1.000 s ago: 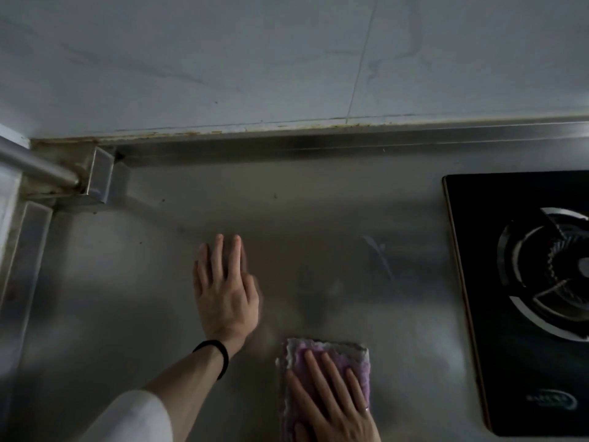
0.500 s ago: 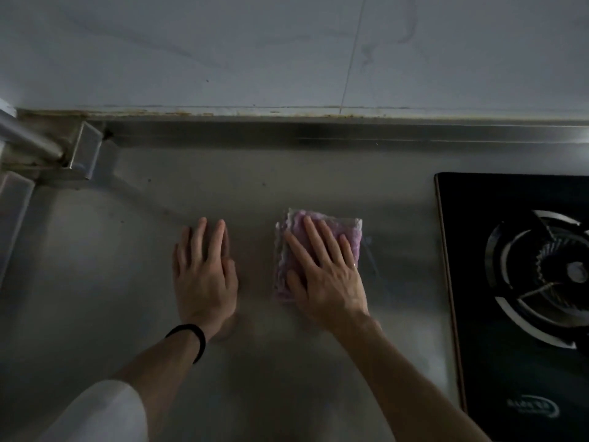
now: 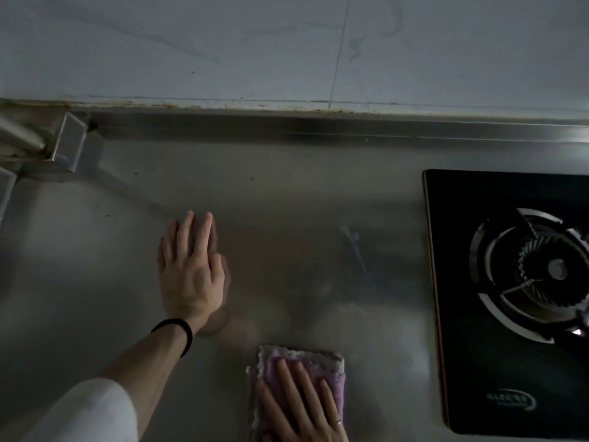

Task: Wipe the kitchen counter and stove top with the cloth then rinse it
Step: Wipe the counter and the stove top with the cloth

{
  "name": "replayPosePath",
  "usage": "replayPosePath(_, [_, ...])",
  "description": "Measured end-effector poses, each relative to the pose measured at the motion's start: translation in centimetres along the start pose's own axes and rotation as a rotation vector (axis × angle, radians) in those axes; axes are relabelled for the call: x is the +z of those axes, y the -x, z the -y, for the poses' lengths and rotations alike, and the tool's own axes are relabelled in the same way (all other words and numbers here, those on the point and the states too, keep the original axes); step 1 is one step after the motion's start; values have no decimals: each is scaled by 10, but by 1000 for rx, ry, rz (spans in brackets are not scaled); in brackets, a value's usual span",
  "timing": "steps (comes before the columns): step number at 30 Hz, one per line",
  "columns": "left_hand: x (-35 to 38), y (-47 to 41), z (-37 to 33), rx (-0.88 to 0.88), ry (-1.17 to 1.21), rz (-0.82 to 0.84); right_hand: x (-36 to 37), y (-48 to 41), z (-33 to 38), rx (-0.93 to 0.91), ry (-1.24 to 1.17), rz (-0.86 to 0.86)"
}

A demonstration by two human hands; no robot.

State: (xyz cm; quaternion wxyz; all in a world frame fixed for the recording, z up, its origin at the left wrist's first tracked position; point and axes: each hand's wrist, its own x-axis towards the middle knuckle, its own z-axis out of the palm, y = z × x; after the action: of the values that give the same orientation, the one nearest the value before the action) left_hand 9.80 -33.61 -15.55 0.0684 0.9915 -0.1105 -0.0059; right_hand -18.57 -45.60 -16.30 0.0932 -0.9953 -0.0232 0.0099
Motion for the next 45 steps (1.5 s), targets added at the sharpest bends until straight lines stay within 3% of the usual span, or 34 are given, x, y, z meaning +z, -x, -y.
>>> replayPosePath(8, [-1,1,-1,18,7,-28,-13,-83,-55,28,-189,-40])
replayPosePath(13, [3,-1,0,6,11,-38,-40,-207,-139,109,-121,18])
replayPosePath(17, [8,-2,3,-2,0,-46,-43,-241,-162,159,-101,116])
replayPosePath(22, [9,-1,5,24,22,-62,-40,-196,-120,185,-149,70])
replayPosePath(31, [3,1,-2,-2,31,-23,-13,2,-18,87,-242,71])
replayPosePath(35, [3,4,0,-9,56,16,-21,5,-28,50,-237,138])
replayPosePath(38, [3,20,-8,-17,90,17,-21,22,-40,125,-234,107])
replayPosePath(45, [8,30,-90,101,174,-9,-34,79,-106,133,-88,84])
